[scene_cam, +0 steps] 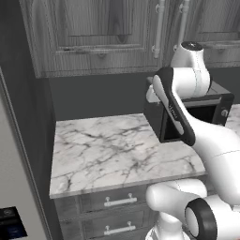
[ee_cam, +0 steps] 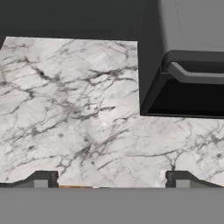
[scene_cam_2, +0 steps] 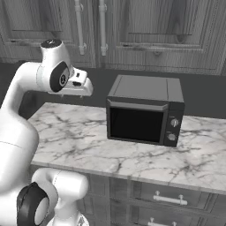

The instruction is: Move the bowls from the cabinet to the plates on the dining table.

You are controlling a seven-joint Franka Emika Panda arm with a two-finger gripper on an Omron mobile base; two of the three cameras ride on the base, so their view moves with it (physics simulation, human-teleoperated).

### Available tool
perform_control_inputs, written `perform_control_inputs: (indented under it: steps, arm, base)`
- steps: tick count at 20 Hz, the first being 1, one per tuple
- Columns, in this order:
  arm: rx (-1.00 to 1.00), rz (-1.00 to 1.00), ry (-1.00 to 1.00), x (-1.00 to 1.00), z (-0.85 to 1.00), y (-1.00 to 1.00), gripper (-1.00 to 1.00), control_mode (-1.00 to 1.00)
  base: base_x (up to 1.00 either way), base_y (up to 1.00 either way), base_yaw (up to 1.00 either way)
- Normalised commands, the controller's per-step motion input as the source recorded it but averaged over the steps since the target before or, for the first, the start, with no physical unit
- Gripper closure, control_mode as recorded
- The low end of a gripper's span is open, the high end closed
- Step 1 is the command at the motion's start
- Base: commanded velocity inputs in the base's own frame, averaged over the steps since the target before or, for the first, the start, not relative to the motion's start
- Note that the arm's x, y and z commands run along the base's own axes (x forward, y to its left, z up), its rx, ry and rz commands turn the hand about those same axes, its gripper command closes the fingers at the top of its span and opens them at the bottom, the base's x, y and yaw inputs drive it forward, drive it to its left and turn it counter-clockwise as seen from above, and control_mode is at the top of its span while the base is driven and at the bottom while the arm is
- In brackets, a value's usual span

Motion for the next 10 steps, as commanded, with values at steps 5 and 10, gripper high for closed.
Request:
perform_control_inputs:
  steps: [5,10]
  arm:
    - [-0.08,0.0,-0.15,-0.17,0.45,0.0,-1.0,-1.0]
    - [-0.05,0.0,-0.15,-0.12,0.47,-0.08,-1.0,-1.0]
  base:
    - [0.0,0.0,0.0]
    - [0.0,0.0,0.0]
